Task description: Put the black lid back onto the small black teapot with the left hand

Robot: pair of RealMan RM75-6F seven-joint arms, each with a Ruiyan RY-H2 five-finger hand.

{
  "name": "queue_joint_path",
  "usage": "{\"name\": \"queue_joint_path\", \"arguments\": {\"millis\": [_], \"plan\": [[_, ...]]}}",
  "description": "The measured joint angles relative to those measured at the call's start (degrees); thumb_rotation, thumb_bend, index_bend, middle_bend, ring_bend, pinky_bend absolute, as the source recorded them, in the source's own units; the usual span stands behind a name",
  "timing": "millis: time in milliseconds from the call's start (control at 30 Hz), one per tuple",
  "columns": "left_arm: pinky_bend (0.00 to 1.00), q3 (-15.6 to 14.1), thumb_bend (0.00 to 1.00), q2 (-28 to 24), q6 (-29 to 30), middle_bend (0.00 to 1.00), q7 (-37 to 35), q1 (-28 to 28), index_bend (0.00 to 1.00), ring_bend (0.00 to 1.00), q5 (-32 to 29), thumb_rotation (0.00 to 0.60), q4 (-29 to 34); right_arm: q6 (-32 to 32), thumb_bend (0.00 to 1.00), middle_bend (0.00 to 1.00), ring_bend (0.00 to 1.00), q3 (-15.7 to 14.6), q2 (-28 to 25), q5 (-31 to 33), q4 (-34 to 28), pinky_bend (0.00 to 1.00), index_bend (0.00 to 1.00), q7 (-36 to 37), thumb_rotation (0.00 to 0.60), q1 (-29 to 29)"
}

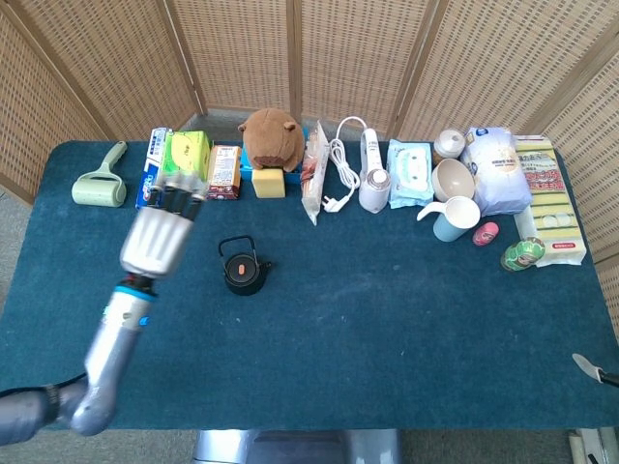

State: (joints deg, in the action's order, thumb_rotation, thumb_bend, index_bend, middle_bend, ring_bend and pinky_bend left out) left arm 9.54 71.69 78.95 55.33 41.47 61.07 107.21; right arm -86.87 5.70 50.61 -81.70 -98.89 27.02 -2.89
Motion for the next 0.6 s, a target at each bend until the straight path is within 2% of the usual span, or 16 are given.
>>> {"name": "queue_joint_path", "arguments": {"millis": [100,267,400,567,600], "plan": [[0.08,-1.77,0.05,-4.94,1.25,0.00,-7.21,-3.75,0.00,0.00,2.74,0.600,1.48,-0.24,0.07,0.00,0.00,-0.04,0.16,-0.24,-0.25,0.00,0.00,-0.68,0.600,-0.02],[0.08,-5.47,0.05,-9.76,3.45,0.00,-21.94,-10.53,0.00,0.00,7.13,0.600,2.13,-0.70,0.07,0.00,0.00,-0.16,0.58,-0.88,-0.57,0.00,0.00,-2.19,0.600,0.01],[0.08,-10.48,0.05,-13.14,7.02,0.00,-34.54,-18.82,0.00,0.00,12.39,0.600,1.81,-1.13,0.07,0.00,0.00,-0.26,0.99,-1.19,-0.96,0.00,0.00,-3.30,0.600,-0.02],[0.08,-16.85,0.05,-14.60,13.96,0.00,-44.42,-28.98,0.00,0.00,20.30,0.600,0.31,-1.95,0.07,0.00,0.00,-0.04,0.94,-0.95,-1.08,0.00,0.00,-3.00,0.600,-0.34],[0.08,-17.41,0.05,-14.60,14.66,0.00,-45.11,-29.78,0.00,0.00,20.96,0.600,0.02,-2.13,0.07,0.00,0.00,0.00,0.90,-0.94,-1.07,0.00,0.00,-2.79,0.600,-0.43]]}}
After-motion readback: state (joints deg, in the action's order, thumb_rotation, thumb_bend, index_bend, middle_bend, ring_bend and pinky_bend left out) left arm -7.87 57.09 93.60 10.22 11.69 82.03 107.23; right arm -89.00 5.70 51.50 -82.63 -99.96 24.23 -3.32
